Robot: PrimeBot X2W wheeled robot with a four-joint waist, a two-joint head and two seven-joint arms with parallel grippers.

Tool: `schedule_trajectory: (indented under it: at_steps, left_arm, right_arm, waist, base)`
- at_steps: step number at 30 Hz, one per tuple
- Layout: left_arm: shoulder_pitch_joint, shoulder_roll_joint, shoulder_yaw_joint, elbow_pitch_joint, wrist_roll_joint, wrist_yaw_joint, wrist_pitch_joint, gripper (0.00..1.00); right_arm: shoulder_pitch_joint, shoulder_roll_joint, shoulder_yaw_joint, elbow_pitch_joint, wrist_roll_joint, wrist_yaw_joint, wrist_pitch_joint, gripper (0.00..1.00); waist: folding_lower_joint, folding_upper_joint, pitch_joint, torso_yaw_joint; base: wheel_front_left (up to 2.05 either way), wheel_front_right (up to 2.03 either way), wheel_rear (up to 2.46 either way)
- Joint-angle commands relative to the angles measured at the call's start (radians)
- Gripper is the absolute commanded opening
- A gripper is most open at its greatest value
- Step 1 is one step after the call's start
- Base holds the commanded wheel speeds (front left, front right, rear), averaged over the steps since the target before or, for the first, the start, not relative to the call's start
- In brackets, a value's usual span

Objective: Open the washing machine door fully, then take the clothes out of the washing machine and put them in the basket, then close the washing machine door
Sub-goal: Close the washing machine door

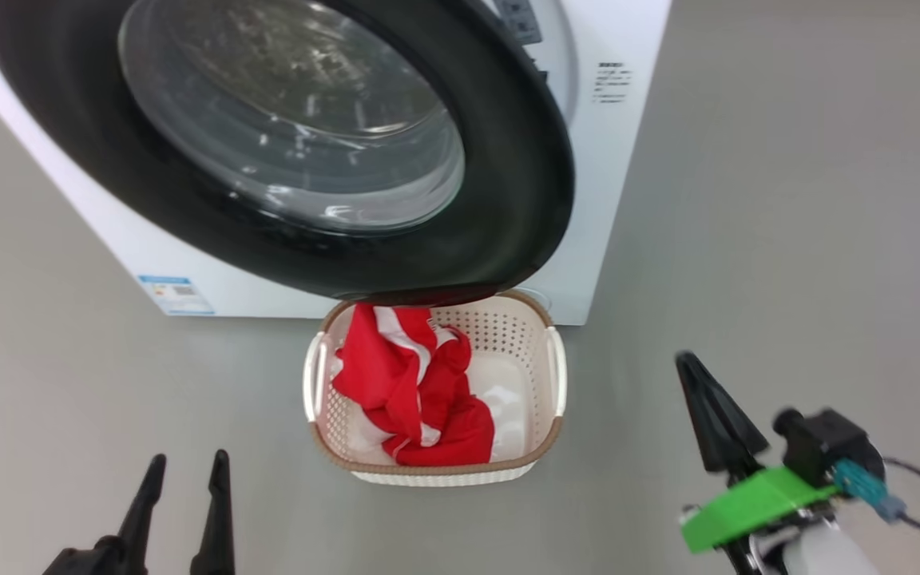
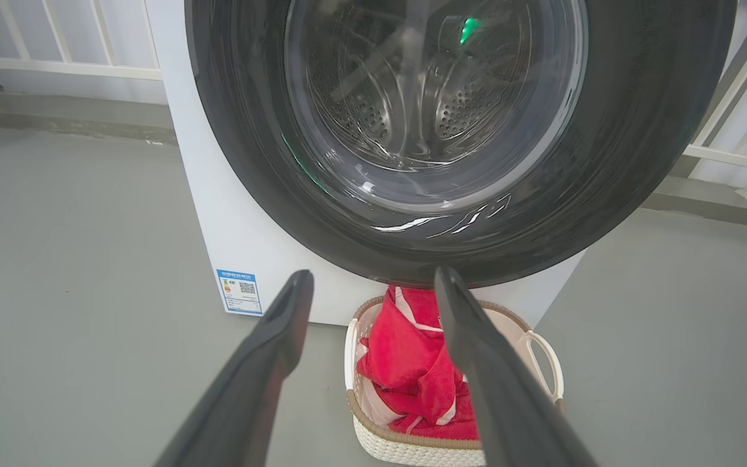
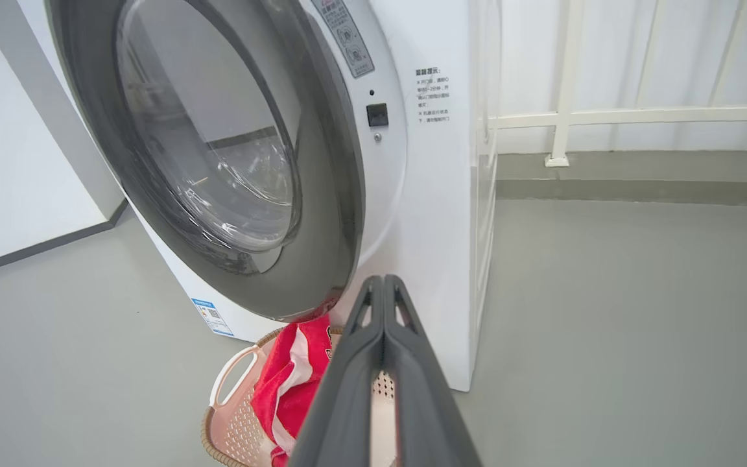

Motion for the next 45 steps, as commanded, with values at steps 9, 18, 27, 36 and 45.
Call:
schedule_trajectory:
  at_steps: [9, 18, 27, 36, 45]
  left_arm:
    - [-0.07, 0.008, -0.014, -0.025, -0.041, 0.005, -0.005, 1.0]
    - [-0.114, 0.008, -0.063, -0.025, -0.084, 0.014, -0.005, 1.0]
    - [-0.154, 0.008, -0.083, -0.027, -0.11, 0.012, -0.005, 1.0]
    - [-0.21, 0.008, -0.097, -0.03, -0.117, 0.007, -0.005, 1.0]
    - [-0.262, 0.008, -0.118, -0.043, -0.127, 0.002, -0.005, 1.0]
  right_arm:
    - [-0.234, -0.011, 0.074, 0.016, -0.006, 0.006, -0.006, 0.0]
    - [-0.376, -0.04, 0.064, 0.061, -0.01, 0.006, -0.006, 0.0]
    - [-0.477, -0.034, 0.03, 0.103, -0.017, 0.006, -0.006, 0.0]
    - [-0.562, -0.036, -0.002, 0.1, -0.024, 0.006, -0.006, 0.0]
    - [-0.664, -0.044, -0.043, 0.086, -0.033, 0.006, -0.006, 0.0]
  waist:
    - [0.0, -0.0001, 0.065, 0.107]
    - [0.0, -0.0001, 0.141, 0.183]
    - [0.0, -0.0001, 0.228, 0.204]
    - [0.0, -0.0001, 0.3, 0.213]
    - [0.0, -0.0001, 0.366, 0.216]
  base:
    - [0.0, 0.0, 0.0]
    - [0.0, 0.0, 0.0]
    - [0.0, 0.0, 0.0]
    - [0.0, 0.0, 0.0]
    - [0.0, 0.0, 0.0]
